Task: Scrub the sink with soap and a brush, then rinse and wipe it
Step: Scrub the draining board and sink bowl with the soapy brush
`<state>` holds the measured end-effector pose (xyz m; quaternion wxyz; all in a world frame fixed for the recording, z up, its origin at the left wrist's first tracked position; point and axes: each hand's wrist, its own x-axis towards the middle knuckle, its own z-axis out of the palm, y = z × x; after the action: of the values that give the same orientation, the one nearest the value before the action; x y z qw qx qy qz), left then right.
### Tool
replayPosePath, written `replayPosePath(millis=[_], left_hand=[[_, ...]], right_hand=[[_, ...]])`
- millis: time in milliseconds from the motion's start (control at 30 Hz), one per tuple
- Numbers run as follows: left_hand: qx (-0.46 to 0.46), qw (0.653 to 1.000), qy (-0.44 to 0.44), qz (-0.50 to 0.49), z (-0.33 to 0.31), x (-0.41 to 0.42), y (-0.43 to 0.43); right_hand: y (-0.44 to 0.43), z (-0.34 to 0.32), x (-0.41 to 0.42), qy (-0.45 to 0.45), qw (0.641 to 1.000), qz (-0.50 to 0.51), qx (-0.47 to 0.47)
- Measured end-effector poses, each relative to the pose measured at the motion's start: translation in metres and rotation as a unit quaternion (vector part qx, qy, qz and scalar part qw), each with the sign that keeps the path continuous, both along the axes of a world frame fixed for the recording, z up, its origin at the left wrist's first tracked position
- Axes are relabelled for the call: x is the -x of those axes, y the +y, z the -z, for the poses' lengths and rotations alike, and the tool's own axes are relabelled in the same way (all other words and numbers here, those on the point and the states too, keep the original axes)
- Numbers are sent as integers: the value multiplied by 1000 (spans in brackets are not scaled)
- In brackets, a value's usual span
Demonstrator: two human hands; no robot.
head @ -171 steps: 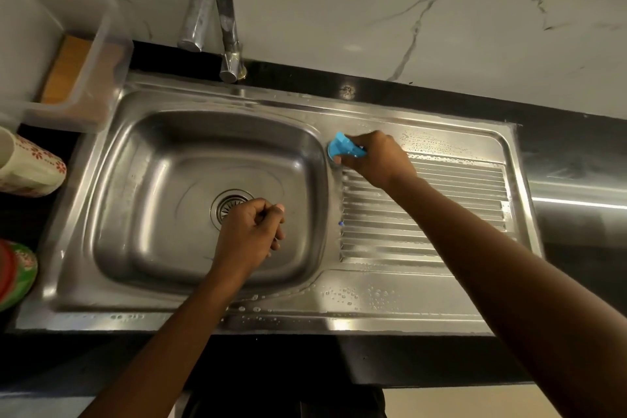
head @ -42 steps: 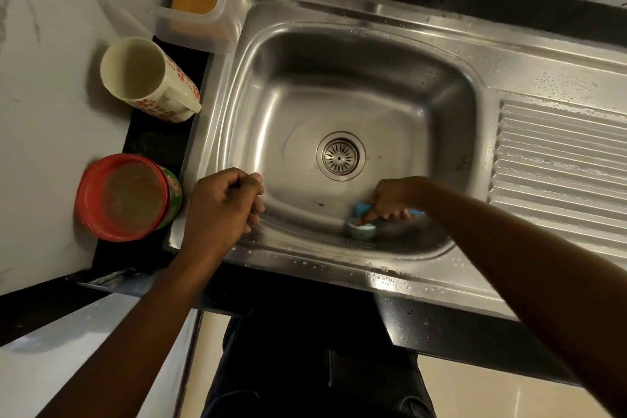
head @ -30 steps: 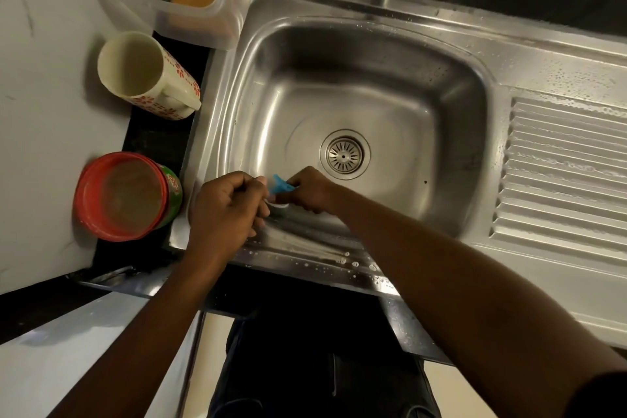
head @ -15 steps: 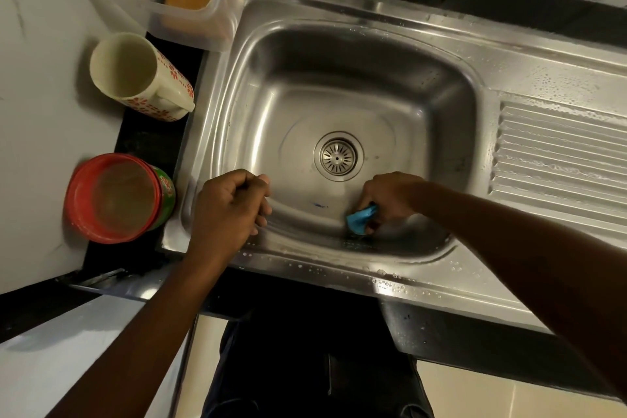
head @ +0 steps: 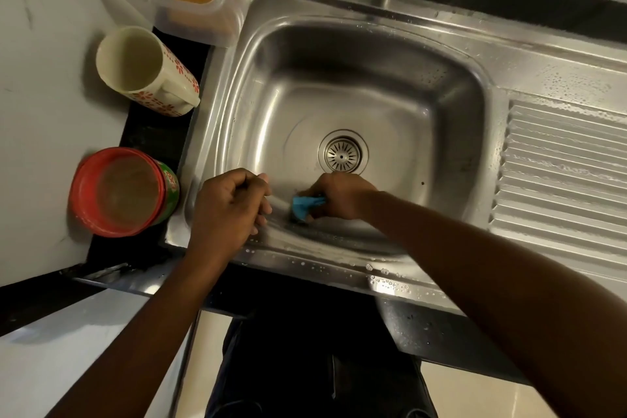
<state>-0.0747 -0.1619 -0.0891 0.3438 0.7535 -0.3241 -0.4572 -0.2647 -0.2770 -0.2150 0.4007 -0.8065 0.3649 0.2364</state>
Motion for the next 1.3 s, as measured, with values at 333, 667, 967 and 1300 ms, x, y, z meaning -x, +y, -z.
replayPosePath(millis=[333,667,967,1300], left_hand=[[-8,1000,20,-2,1,12,1],[-3,1000,16,-12,-2,7,2],[6,1000,11,-3,-5,4,-3],[14,999,18,-23,-20,-8,8]], right_hand=[[-53,-33,99,256,954,-95,-125],[-64,-58,84,270,897,58,-344],[-40,-45,92,195,943,85,-254],[-31,-86,58,94,945,101,-297]])
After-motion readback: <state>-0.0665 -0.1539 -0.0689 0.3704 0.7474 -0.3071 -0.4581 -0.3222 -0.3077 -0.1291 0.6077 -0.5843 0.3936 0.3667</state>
